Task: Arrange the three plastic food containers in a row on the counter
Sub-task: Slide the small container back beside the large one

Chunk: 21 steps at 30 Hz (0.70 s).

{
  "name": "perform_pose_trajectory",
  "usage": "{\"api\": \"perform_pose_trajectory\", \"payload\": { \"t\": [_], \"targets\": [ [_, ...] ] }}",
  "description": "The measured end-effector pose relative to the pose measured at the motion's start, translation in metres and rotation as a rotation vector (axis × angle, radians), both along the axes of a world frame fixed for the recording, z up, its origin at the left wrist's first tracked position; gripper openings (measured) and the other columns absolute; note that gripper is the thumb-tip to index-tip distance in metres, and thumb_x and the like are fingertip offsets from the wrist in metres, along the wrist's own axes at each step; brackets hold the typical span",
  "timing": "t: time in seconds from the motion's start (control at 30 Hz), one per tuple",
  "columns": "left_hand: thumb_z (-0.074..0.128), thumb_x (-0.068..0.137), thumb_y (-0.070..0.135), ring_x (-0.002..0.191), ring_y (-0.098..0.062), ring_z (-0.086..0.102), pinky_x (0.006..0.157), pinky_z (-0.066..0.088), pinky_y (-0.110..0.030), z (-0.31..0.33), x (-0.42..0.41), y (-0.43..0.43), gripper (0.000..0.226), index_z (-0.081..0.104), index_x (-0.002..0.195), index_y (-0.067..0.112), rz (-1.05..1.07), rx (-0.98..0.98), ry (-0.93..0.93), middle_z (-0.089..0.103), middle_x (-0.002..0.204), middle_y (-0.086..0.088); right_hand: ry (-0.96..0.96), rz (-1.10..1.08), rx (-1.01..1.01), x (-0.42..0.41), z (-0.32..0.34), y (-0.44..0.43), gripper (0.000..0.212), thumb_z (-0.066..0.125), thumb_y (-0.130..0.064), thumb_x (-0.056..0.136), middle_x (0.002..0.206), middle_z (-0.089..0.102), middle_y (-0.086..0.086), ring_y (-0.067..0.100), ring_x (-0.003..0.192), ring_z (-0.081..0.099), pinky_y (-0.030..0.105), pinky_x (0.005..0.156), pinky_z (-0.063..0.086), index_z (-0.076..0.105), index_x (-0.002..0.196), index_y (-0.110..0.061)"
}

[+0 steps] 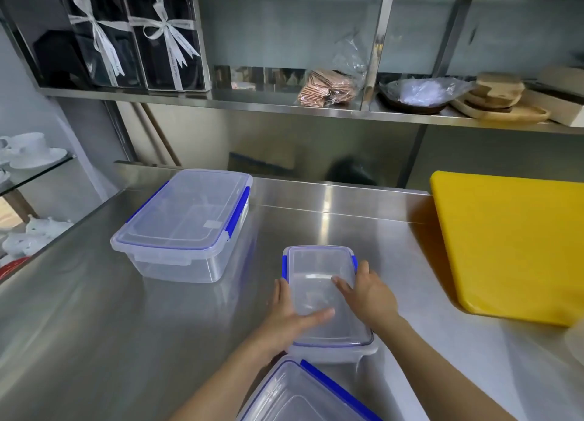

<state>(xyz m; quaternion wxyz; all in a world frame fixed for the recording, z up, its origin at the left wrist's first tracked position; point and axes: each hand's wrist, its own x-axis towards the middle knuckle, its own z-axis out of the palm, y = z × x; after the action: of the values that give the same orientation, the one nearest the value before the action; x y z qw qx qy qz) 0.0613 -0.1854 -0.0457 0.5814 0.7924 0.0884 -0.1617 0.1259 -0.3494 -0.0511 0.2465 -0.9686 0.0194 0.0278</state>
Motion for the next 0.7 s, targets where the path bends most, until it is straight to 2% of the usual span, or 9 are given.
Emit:
{"api": "perform_pose_trajectory", "payload": {
  "t": [0.07,0.13,0.2,0.23,0.3,0.4,0.47,0.53,0.7],
  "targets": [
    [0.074,0.063,0.058,0.144,-0.017,-0.021,0.118,-0.001,-0.043,0.0,-0.002,0.011,0.132,-0.023,0.145,0.022,-0.107,0.12,-0.007,-0.026,0.155,0.009,0.094,0.042,0.225,0.003,-0.001,-0.006,0.059,0.057,-0.062,0.078,0.118,0.053,0.007,0.028,0.104,0.059,0.042,0.085,0.052,0.044,0.115,-0.017],
    [0.074,0.065,0.055,0.135,-0.014,-0.037,0.116,-0.014,-0.043,0.003,-0.005,0.025,0.135,-0.033,0.139,0.022,-0.262,0.271,-0.015,-0.04,0.148,0.006,0.216,0.2,0.43,0.004,-0.003,-0.02,0.081,0.071,-0.064,0.064,0.139,0.037,-0.003,0.021,0.133,0.038,0.046,0.104,0.043,0.036,0.131,-0.033],
    [0.076,0.064,0.053,0.129,-0.009,-0.039,0.117,-0.014,-0.043,0.005,-0.007,0.036,0.137,-0.037,0.136,0.024,-0.371,0.366,-0.016,-0.046,0.14,0.01,0.368,0.419,0.411,-0.002,-0.001,-0.034,0.117,0.08,-0.055,0.059,0.152,0.0,-0.016,0.011,0.144,-0.006,0.045,0.117,0.022,0.0,0.144,-0.047],
    [0.077,0.063,0.051,0.127,-0.006,-0.038,0.118,-0.012,-0.043,0.006,-0.01,0.039,0.139,-0.038,0.135,0.025,-0.402,0.395,-0.009,-0.046,0.135,0.013,0.443,0.501,0.375,-0.007,0.002,-0.041,0.126,0.082,-0.049,0.059,0.15,-0.012,-0.02,0.008,0.141,-0.014,0.041,0.117,0.019,-0.014,0.141,-0.05],
    [0.079,0.058,0.053,0.129,-0.006,-0.036,0.119,-0.007,-0.043,0.004,-0.013,0.041,0.142,-0.038,0.135,0.028,-0.428,0.436,-0.031,-0.046,0.131,0.016,0.532,0.594,0.333,-0.014,0.004,-0.05,0.13,0.085,-0.037,0.062,0.143,-0.019,-0.025,0.005,0.138,-0.005,0.029,0.113,0.024,-0.023,0.132,-0.055],
    [0.082,0.047,0.058,0.144,-0.011,-0.012,0.12,0.012,-0.041,-0.004,-0.012,0.04,0.142,-0.023,0.142,0.038,-0.369,0.411,-0.129,-0.024,0.149,0.022,0.497,0.616,0.293,-0.016,-0.002,-0.049,0.135,0.086,-0.037,0.059,0.148,-0.026,-0.021,0.013,0.142,0.005,0.028,0.111,0.032,-0.025,0.135,-0.052],
    [0.081,0.053,0.053,0.139,-0.011,0.007,0.117,0.022,-0.035,-0.007,-0.009,0.038,0.129,-0.009,0.145,0.038,-0.311,0.407,-0.179,0.001,0.139,0.022,0.459,0.609,0.294,-0.014,-0.008,-0.045,0.133,0.085,-0.036,0.06,0.149,-0.028,-0.018,0.016,0.143,0.006,0.032,0.112,0.034,-0.021,0.139,-0.048],
    [0.081,0.057,0.05,0.132,-0.008,0.014,0.114,0.025,-0.03,-0.008,-0.007,0.038,0.12,0.002,0.147,0.035,-0.264,0.429,-0.212,0.007,0.127,0.02,0.434,0.61,0.301,-0.012,-0.01,-0.043,0.129,0.084,-0.033,0.063,0.148,-0.028,-0.018,0.014,0.142,0.006,0.03,0.112,0.034,-0.017,0.142,-0.045],
    [0.069,0.074,0.048,0.122,-0.004,0.028,0.102,0.026,-0.016,-0.014,-0.004,0.049,0.079,0.033,0.141,0.028,-0.185,0.558,-0.403,0.026,0.124,0.013,0.342,0.583,0.296,-0.003,-0.015,-0.031,0.119,0.081,-0.034,0.069,0.15,-0.026,-0.015,0.008,0.137,0.01,0.026,0.111,0.031,-0.01,0.146,-0.04]
  ]
}}
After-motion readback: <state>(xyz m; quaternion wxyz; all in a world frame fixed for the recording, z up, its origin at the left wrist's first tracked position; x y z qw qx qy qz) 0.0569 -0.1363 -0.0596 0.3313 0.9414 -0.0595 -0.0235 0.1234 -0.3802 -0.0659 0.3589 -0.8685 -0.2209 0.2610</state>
